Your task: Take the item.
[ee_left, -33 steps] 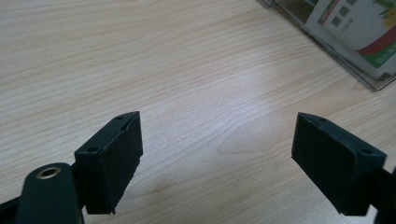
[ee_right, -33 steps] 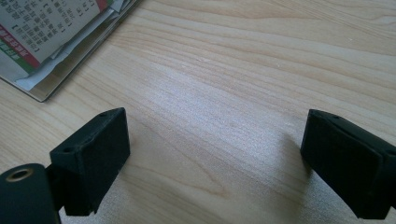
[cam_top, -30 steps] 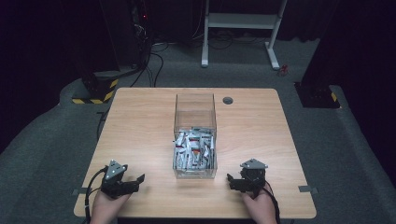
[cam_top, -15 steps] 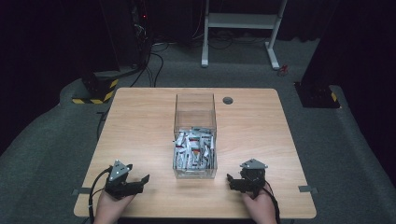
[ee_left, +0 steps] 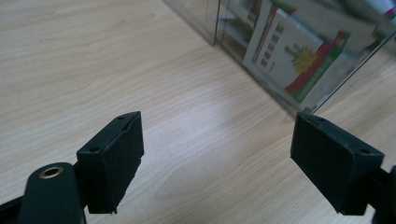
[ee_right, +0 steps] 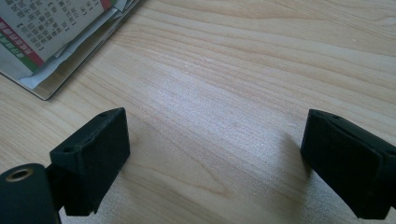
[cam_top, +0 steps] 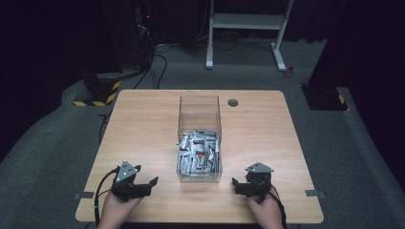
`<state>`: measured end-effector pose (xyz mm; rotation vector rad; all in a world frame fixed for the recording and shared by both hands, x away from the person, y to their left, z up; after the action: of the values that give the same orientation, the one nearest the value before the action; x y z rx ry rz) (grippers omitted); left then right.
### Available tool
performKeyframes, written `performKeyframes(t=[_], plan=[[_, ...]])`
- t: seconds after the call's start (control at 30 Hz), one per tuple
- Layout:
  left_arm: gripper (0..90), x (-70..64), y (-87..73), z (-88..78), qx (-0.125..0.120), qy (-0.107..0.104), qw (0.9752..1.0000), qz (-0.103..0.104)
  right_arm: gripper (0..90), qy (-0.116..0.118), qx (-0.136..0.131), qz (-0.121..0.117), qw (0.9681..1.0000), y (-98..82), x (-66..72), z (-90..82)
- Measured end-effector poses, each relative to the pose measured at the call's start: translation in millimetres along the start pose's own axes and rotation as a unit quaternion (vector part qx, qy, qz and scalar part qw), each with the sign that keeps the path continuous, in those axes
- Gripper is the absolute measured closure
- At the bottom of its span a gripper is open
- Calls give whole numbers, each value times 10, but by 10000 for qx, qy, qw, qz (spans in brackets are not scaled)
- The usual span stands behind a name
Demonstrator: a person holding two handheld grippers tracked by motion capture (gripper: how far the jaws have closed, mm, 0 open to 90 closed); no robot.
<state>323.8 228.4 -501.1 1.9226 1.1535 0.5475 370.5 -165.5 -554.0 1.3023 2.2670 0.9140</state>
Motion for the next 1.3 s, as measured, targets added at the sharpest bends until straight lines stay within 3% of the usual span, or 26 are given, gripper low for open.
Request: performKeyframes(t=[0.4,0.73,1.3], plan=[[182,-99,160,-48,-149,-154,9998,-64,78,39,-2,-50,10000,-4,5,-2],[186,-216,300,-43,-303,-233,9993,52,78,40,-3,-57,10000,-4,5,-2],[189,-403,451,12,-352,-468,9980,229,78,40,-3,-55,10000,-4,5,-2]])
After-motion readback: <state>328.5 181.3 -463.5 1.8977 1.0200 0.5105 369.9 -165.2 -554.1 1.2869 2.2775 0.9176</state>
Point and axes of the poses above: each handheld gripper's, and its own axes: z roughly forward along the jaws, y roughly out of its top, x roughly to its left, the point moved 4 cm from there along z, roughly forward along the jaws, and after that the axes turned 1 degree about y, right-handed, at the moved point
